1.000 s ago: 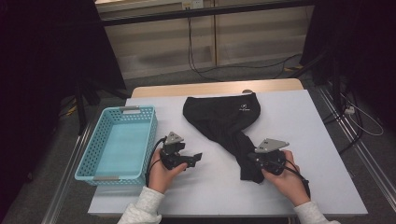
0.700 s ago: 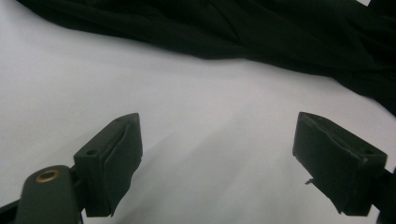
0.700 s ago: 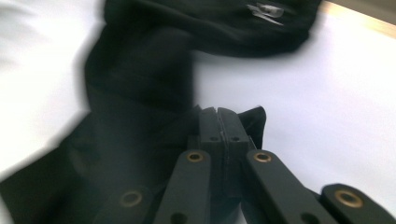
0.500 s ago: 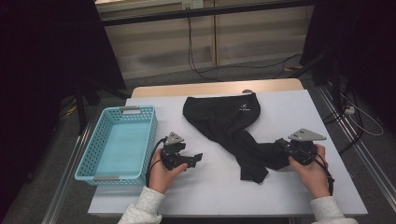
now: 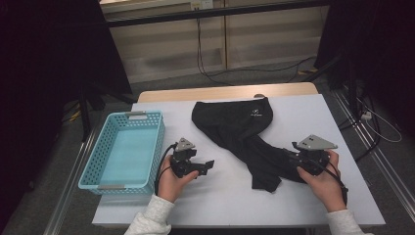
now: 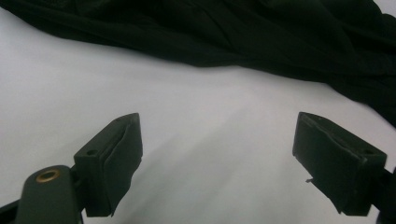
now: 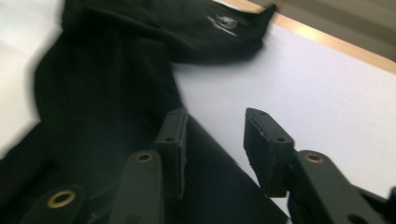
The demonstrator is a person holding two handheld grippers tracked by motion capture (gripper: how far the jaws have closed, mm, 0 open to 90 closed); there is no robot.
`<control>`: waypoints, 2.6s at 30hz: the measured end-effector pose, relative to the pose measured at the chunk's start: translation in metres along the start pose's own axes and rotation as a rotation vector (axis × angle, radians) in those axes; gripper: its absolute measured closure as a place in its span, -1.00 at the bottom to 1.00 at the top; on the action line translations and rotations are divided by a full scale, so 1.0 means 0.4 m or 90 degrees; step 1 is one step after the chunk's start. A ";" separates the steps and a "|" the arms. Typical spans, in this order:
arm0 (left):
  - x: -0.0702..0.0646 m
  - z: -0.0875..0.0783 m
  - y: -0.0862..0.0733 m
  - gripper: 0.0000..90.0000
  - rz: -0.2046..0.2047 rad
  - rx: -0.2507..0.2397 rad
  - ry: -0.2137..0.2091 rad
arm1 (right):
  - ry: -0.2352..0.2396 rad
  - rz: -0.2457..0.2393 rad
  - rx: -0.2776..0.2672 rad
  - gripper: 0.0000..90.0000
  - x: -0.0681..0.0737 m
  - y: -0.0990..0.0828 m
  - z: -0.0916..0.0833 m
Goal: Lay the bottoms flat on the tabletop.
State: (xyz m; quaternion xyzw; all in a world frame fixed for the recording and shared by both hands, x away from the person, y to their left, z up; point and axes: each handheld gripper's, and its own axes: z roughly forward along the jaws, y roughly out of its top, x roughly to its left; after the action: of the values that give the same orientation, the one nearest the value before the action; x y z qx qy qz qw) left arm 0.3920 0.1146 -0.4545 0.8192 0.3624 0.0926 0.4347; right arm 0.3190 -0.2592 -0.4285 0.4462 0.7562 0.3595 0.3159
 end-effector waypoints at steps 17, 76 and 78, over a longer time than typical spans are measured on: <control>-0.010 -0.005 0.007 -0.65 0.002 -0.008 -0.009 | 0.138 -0.075 0.104 0.27 0.208 -0.014 0.076; -0.008 -0.015 0.003 -0.65 0.001 -0.003 -0.008 | 0.220 -0.125 0.066 0.28 0.365 0.052 0.110; -0.008 -0.015 0.004 -0.65 0.001 -0.004 -0.010 | 0.177 -0.110 0.069 0.29 0.358 0.038 0.125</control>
State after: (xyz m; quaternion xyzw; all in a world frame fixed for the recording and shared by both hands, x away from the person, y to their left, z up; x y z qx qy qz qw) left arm 0.3877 0.1159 -0.4490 0.8189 0.3577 0.0878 0.4401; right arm 0.3082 -0.1115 -0.4655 0.3419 0.8465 0.3478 0.2135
